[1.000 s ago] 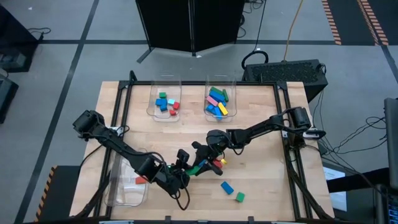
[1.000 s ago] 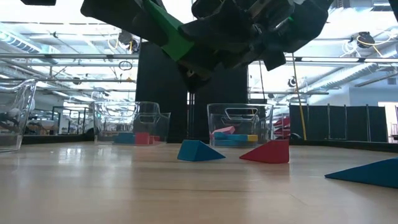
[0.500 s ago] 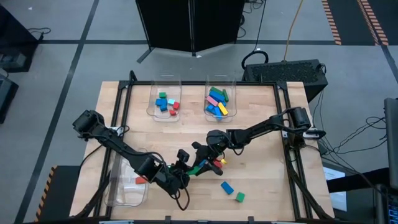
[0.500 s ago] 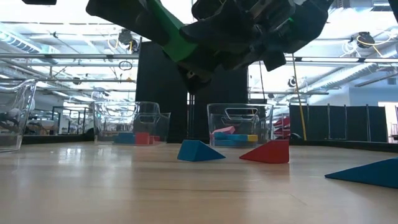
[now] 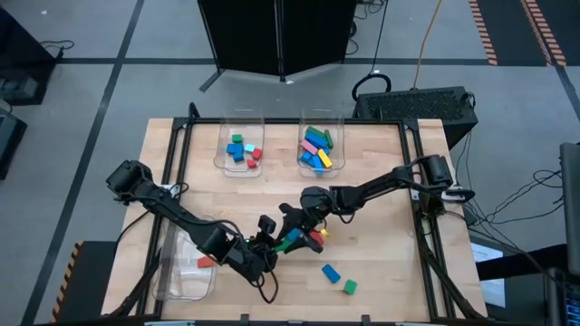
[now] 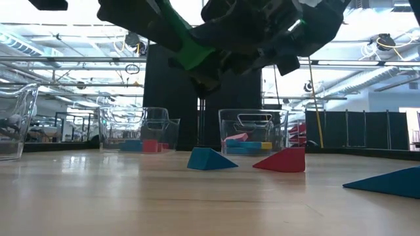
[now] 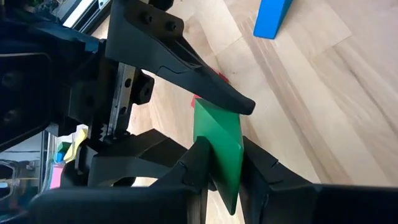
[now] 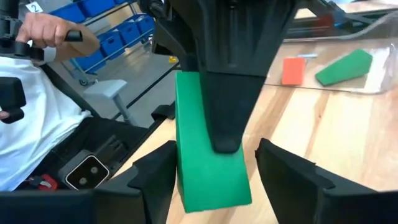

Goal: Sort blocks by size
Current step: Put the green triangular block into the bottom transparent bin

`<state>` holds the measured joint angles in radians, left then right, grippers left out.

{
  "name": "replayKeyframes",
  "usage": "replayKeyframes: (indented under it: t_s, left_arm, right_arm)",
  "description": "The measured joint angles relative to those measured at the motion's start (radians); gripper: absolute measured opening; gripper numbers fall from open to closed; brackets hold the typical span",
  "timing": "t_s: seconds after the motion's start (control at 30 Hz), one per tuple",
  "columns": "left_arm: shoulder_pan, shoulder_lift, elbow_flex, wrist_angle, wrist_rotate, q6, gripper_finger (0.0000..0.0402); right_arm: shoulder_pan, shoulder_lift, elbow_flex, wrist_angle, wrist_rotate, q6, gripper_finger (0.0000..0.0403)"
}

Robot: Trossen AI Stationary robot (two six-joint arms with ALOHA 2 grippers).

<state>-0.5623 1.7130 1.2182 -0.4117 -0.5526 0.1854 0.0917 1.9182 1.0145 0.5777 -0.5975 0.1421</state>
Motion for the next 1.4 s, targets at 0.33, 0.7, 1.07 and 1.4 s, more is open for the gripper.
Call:
replayKeyframes:
  t_s: [0.33,0.7,1.07,1.4]
  left_arm:
    - [-0.025,-0.039,0.0,-0.143,-0.018,-0.102,0.0052]
    - [-0.096,-0.184,0.0,-0.422,-0.027,-0.41,0.0052]
    - [-0.196,-0.243,0.0,-0.687,0.029,-0.758,0.0052]
    - [-0.254,-0.243,0.0,-0.867,0.183,-1.021,0.0052]
  right_arm:
    - [-0.019,0.0,0.0,-0.096,-0.003,-0.023,0.0213]
    - [-0.01,0.0,0.0,-0.141,0.008,-0.018,0.0212]
    - [0.015,0.0,0.0,-0.136,0.05,-0.01,0.0212]
    - [0.015,-0.02,-0.001,-0.17,0.123,-0.004,0.0212]
